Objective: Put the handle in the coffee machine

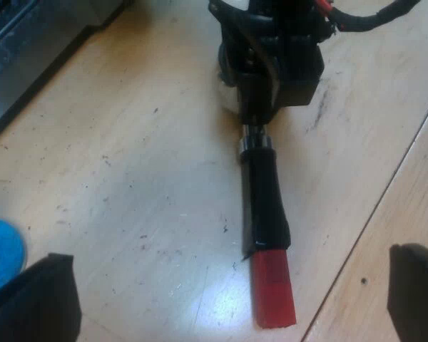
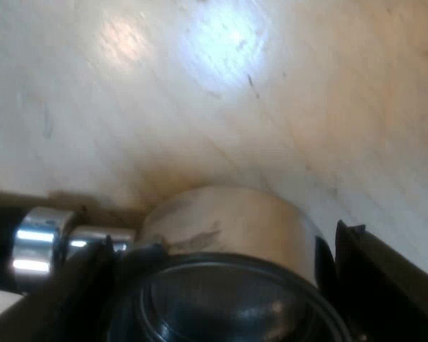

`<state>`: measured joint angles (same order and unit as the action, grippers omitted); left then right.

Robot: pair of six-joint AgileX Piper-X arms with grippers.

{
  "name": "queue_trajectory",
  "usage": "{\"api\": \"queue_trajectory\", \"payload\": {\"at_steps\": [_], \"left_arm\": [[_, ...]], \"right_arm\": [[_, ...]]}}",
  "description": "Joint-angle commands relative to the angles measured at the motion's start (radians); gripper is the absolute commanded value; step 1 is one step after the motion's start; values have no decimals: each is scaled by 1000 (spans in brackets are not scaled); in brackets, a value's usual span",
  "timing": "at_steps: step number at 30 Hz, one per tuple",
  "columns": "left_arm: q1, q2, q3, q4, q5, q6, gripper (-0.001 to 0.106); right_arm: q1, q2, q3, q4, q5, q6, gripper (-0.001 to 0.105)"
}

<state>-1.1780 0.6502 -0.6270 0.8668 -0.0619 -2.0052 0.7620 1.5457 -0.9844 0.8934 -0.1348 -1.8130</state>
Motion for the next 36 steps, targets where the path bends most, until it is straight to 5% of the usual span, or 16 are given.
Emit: {"api": "queue_trajectory", "payload": {"at_steps": [1,36], "left_arm": [[-5,2,-7,-9,-16,-11,89],[-5,2,-7,-88,-9,-9,89]], "right_arm": [[-3,-20,3,28,18,22,0],[-3,-264,-25,249,199,227,0]]}}
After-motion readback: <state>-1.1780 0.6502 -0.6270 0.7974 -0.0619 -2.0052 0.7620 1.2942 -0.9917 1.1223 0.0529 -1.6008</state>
